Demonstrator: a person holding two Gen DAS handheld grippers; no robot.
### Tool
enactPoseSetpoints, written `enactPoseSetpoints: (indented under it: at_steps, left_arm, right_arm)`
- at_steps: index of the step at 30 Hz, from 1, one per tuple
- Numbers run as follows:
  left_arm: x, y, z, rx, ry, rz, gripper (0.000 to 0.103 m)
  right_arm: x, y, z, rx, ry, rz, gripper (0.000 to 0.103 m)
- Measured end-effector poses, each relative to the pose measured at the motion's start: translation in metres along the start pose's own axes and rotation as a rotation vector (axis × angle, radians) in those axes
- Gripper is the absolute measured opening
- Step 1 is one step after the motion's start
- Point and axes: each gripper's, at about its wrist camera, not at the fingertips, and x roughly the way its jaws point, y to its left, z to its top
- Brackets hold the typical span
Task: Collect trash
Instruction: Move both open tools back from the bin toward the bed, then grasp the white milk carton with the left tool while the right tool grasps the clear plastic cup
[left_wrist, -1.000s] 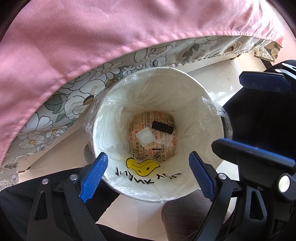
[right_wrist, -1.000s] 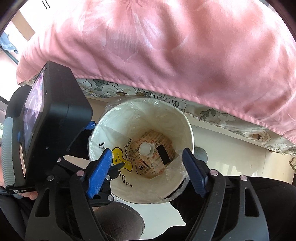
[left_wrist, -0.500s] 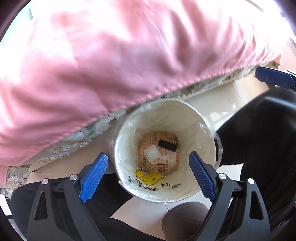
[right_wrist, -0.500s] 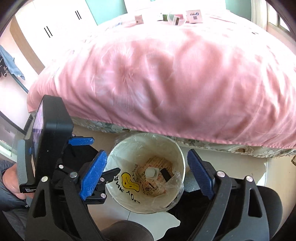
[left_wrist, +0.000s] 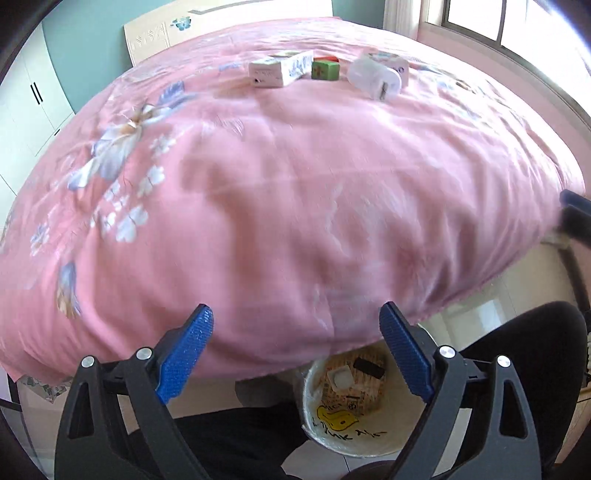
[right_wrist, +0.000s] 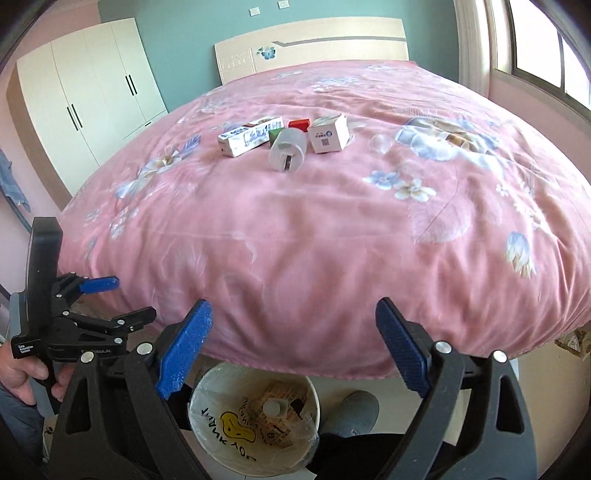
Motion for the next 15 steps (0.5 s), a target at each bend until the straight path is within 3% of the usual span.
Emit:
enactPoseSetpoints:
  at_steps: [6,15]
  left_arm:
    - [-0.002,0.014,0.045,-0.006,-0.049,0.034,0.093]
    - [0.014,0.028,0.101,0.013,-0.077,0.058,0.094]
  right_arm:
    - [0.012,-0.014,0.041,-0.043,-0.016,-0.055,0.088]
    - [0.039,-0.032,0.088,-0.062,-0.02,-0.057,0.088]
